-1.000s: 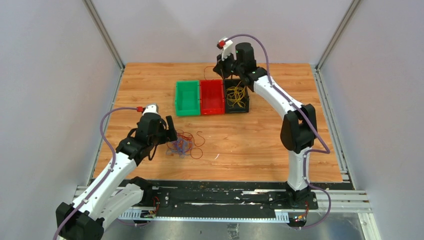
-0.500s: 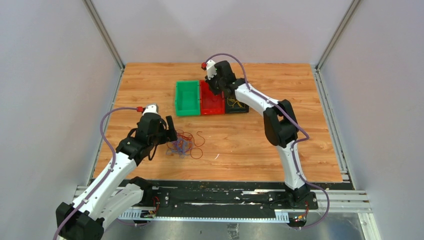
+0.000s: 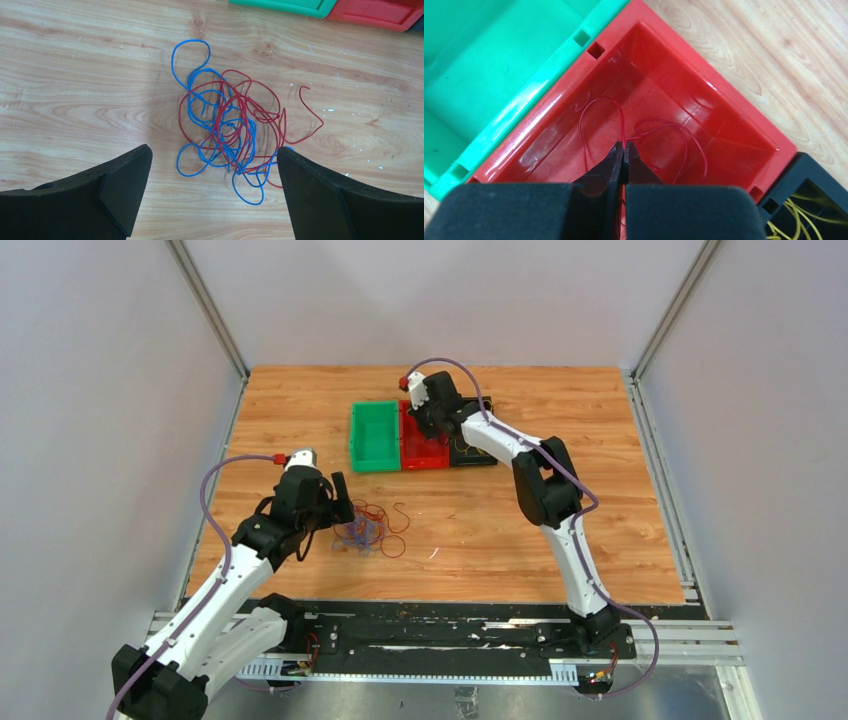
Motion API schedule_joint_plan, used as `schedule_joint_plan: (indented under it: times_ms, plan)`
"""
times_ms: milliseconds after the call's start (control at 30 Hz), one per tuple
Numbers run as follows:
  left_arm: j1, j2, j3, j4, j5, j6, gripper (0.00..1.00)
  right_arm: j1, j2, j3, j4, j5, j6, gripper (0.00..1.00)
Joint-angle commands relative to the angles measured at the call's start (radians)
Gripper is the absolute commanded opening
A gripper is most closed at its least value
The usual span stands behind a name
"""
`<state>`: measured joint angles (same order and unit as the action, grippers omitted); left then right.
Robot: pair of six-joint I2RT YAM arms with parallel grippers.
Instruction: Untangle the cables
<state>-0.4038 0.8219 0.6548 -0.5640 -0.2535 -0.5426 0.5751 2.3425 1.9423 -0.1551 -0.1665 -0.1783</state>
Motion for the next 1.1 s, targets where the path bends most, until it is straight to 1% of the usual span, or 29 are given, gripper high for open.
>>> schedule_joint_plan:
  times_ms: [0,167,333,600,700,733,800,833,933,967,1000,1067]
  plan:
    - [-0.006,-0.003,0.009,-0.013,-0.015,-0.013,1.00,0.008,0.024,0.041,-0.025,-0.015,-0.028,0.01]
    - [-0.006,-0.003,0.008,-0.007,-0.021,-0.016,1.00,0.010,-0.015,0.039,-0.026,-0.043,-0.056,0.08]
    - [-0.006,-0.001,0.009,-0.013,-0.023,-0.023,1.00,0.015,-0.063,0.028,-0.045,-0.039,-0.079,0.18]
    - [-0.007,0.002,0.008,-0.020,-0.018,-0.038,1.00,0.024,-0.196,-0.049,-0.050,-0.071,-0.089,0.43]
    - [-0.006,0.003,0.007,-0.021,-0.011,-0.041,1.00,0.028,-0.247,-0.067,-0.062,-0.092,-0.090,0.62]
    - [-0.006,0.003,0.008,-0.021,-0.005,-0.041,1.00,0.028,-0.268,-0.076,-0.069,-0.096,-0.086,0.70]
    - [-0.006,0.007,0.006,-0.019,0.014,-0.040,1.00,0.033,-0.323,-0.107,-0.076,-0.099,-0.067,0.95]
    - [-0.006,0.012,0.003,-0.016,0.027,-0.039,1.00,0.035,-0.356,-0.134,-0.076,-0.103,-0.051,0.98]
    - [-0.006,0.034,-0.013,0.012,0.066,-0.039,1.00,0.053,-0.475,-0.266,-0.070,-0.135,0.003,1.00]
    - [-0.006,0.043,-0.020,0.026,0.083,-0.040,1.00,0.064,-0.518,-0.324,-0.060,-0.146,0.027,1.00]
    - [-0.006,0.057,-0.025,0.046,0.100,-0.042,1.00,0.074,-0.558,-0.416,-0.042,-0.159,0.055,1.00]
    - [-0.006,0.088,-0.038,0.085,0.130,-0.051,1.00,0.105,-0.624,-0.560,0.028,-0.217,0.101,1.00]
